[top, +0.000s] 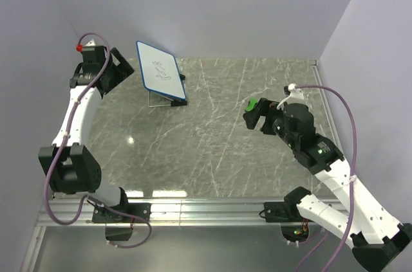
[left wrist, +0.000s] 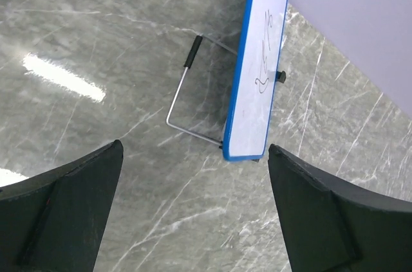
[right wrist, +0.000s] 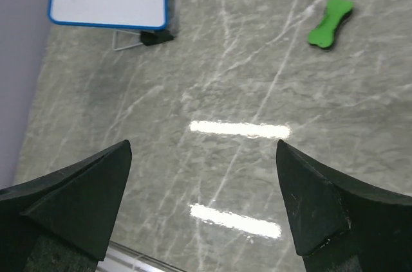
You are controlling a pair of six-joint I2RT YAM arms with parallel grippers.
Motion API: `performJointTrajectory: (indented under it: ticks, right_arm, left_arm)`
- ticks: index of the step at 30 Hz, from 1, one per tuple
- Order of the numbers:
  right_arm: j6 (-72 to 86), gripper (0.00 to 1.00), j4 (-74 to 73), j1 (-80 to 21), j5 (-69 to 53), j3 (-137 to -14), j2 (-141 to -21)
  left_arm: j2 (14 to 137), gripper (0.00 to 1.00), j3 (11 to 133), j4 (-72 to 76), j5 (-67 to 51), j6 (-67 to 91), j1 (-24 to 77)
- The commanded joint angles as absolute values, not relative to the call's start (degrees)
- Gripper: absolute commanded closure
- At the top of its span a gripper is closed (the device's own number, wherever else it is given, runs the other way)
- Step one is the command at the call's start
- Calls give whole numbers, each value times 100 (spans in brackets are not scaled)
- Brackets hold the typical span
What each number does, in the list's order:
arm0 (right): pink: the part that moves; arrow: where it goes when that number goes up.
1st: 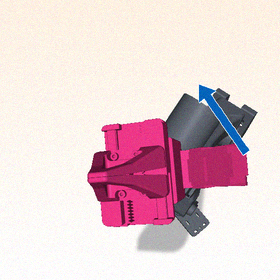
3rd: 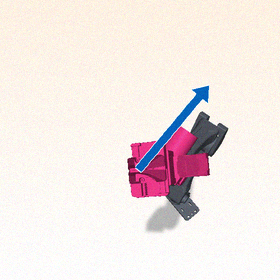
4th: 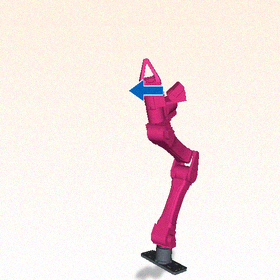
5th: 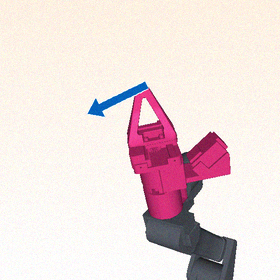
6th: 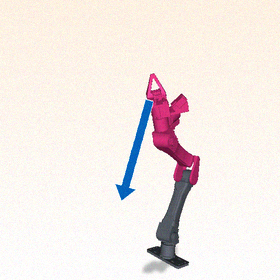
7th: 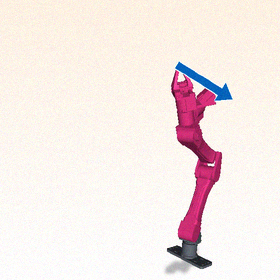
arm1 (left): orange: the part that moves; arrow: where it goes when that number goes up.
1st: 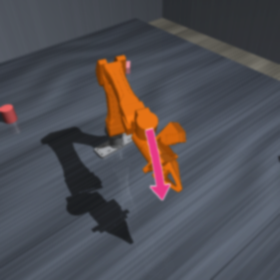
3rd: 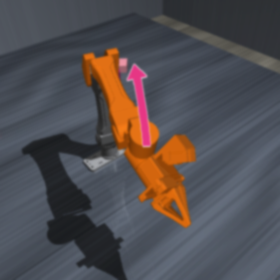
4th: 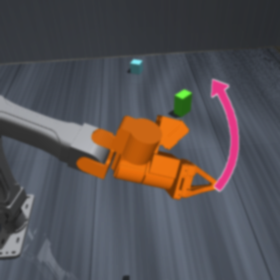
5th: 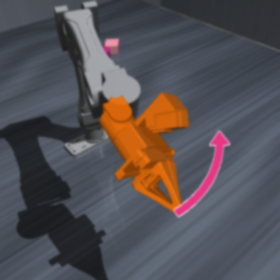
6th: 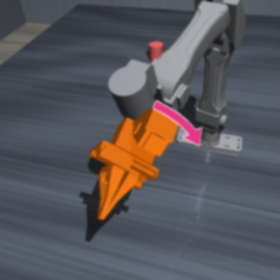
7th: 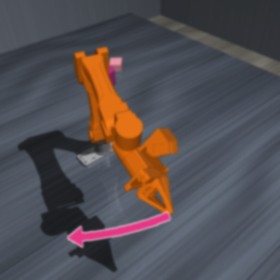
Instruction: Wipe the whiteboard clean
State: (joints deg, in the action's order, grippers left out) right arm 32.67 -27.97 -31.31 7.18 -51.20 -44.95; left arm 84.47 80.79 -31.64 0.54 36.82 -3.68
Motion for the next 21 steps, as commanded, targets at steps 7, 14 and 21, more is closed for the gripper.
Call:
performJointTrajectory:
  ticks: [7, 14, 21]
  right_arm:
    - [3182, 5, -4428, -2023, 776, -7188, -7327]
    - [3050, 13, -4463, -1407, 396, -8574, -9593]
    - [2804, 19, -4799, -1397, 606, -10150, -11345]
  left_arm:
    - [9070, 1, 9043, -3094, -439, 3278, -369]
    - [9825, 5, 9772, -3085, -949, 3024, -369]
    - [10459, 9, 10019, -3015, -1134, 2936, -360]
